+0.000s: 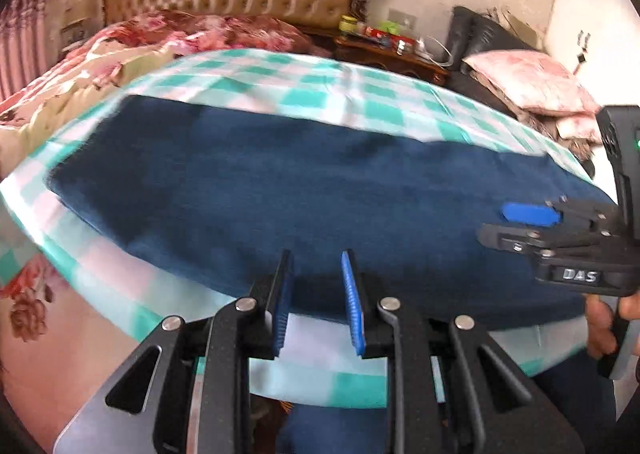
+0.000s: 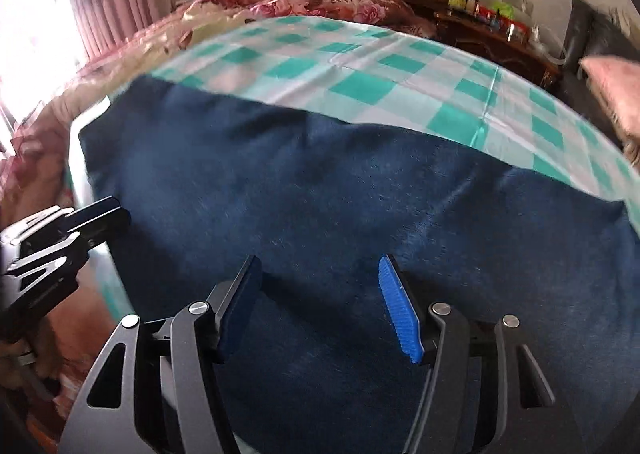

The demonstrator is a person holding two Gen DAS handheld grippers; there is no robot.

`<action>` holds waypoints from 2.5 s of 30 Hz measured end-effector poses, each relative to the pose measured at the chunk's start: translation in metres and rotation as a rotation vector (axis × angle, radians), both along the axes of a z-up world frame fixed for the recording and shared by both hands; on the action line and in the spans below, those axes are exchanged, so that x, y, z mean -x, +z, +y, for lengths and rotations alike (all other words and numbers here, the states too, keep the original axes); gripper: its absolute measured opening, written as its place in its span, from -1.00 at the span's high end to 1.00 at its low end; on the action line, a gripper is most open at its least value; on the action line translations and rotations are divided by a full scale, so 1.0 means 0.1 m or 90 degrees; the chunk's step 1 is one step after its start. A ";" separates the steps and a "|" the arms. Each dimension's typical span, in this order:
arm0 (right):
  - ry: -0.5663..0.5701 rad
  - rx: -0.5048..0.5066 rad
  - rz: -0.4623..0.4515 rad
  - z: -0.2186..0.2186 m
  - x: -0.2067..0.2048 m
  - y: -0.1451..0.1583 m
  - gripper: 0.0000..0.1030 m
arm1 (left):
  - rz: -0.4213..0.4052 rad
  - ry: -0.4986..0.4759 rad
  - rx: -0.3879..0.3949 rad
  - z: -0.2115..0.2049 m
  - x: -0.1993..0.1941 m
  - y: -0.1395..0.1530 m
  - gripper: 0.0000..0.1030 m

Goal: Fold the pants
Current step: 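Fold the held edge over toward the right tool and release, then grasp the jeans leg hem with the left tool and lift it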

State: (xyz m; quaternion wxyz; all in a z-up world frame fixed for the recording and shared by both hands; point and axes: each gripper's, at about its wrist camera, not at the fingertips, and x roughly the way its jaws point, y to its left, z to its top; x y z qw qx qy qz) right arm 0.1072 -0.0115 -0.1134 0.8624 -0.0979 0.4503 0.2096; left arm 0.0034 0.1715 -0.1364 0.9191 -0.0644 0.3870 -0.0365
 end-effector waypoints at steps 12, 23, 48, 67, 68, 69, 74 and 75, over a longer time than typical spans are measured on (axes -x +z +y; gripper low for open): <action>-0.003 0.014 0.000 0.02 0.05 -0.09 -0.70 | -0.002 0.157 0.087 0.66 0.27 0.04 0.25; -0.003 0.012 -0.006 0.00 0.07 -0.10 -0.71 | 0.011 0.267 0.276 1.61 0.12 0.10 0.20; -0.027 0.009 0.014 0.00 0.02 -0.01 -0.71 | 0.024 0.364 0.177 2.07 -0.07 0.32 0.23; -0.087 0.055 0.012 0.11 -0.94 -0.01 0.09 | 0.084 0.373 0.527 2.16 0.03 -0.12 0.30; -0.086 0.057 0.010 0.12 -0.94 -0.01 0.09 | 0.084 0.374 0.524 2.18 0.00 -0.12 0.30; -0.083 0.058 0.008 0.11 -0.93 -0.01 0.08 | 0.082 0.378 0.526 2.20 -0.02 -0.12 0.30; -0.073 0.055 0.006 0.10 -0.93 -0.01 0.08 | 0.059 0.404 0.552 2.37 -0.07 -0.14 0.30; -0.073 0.055 0.006 0.10 -0.92 -0.01 0.08 | 0.055 0.404 0.569 2.42 -0.08 -0.17 0.30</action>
